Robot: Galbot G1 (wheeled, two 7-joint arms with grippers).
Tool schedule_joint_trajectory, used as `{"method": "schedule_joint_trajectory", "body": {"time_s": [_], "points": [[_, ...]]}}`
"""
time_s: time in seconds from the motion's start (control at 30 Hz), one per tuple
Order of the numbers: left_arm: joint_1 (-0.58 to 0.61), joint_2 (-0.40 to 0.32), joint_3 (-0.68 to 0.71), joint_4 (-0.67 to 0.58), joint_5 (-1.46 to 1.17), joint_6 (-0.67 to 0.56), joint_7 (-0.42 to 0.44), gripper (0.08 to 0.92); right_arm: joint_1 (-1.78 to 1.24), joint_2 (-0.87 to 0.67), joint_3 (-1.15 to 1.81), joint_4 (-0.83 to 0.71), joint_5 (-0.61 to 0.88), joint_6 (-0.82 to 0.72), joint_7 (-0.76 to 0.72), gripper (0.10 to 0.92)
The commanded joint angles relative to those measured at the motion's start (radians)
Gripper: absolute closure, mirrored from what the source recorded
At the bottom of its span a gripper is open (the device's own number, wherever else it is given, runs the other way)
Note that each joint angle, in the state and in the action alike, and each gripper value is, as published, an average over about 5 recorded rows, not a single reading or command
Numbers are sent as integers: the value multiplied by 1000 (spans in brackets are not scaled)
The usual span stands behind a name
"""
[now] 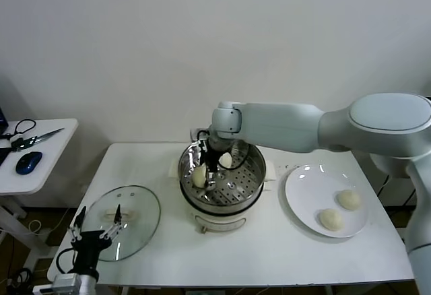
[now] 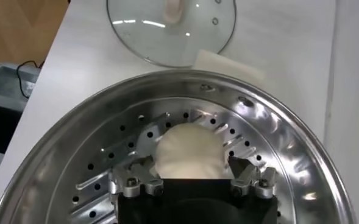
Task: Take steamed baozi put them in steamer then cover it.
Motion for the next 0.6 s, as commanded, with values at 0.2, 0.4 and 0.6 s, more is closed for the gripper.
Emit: {"method": "schedule_joint_trajectory", "body": {"time_s": [0.2, 0.4, 0.6], "points": [[-4, -2, 2, -1, 10, 4, -1, 177, 240, -293, -63, 170, -9, 81, -116, 203], [-12, -5, 0, -6, 15, 15, -1, 177, 271, -541, -83, 292, -84, 98, -132, 203], [-24, -4, 4, -7, 16, 22, 0, 177, 130, -778, -8, 338, -323, 138, -190, 203]]}}
